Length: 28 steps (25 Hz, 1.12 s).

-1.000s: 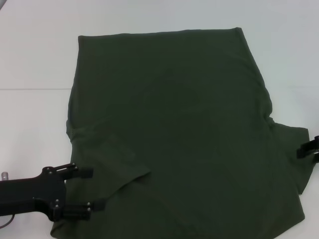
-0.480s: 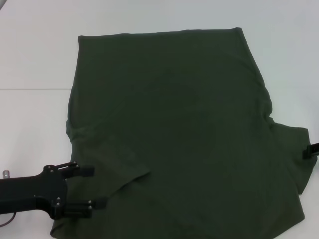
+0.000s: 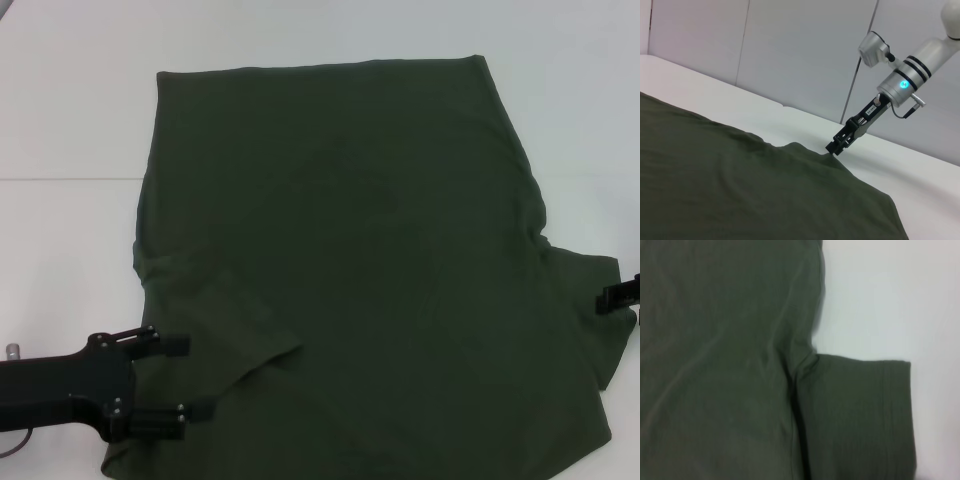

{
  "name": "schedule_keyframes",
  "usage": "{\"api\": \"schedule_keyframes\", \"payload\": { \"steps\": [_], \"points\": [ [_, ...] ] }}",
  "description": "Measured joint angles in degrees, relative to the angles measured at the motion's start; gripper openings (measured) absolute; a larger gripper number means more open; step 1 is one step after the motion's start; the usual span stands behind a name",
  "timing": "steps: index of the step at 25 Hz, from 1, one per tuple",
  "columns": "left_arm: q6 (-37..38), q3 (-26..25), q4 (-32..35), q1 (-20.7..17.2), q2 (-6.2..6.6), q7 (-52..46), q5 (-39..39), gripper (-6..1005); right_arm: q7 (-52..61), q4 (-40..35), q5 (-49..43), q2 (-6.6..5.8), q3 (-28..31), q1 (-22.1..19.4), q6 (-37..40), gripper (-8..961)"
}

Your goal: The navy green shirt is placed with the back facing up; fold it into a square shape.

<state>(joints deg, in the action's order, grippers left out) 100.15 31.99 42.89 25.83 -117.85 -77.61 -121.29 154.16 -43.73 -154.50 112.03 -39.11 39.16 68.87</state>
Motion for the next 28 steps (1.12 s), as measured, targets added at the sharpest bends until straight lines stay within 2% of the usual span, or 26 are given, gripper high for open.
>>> {"api": "schedule_keyframes", "payload": {
  "steps": [15,28],
  "points": [
    [-0.04,0.00,0.00,-0.01,-0.01,0.00,0.00,937,-0.12,1.29,-0.54,0.07,-0.29,-0.09,-1.48,699],
    [-0.05,0.00,0.00,-0.08,-0.01,0.00,0.00,937,-0.13,1.37,-0.54,0.72,-0.89,0.04,-2.36,697]
  ]
}}
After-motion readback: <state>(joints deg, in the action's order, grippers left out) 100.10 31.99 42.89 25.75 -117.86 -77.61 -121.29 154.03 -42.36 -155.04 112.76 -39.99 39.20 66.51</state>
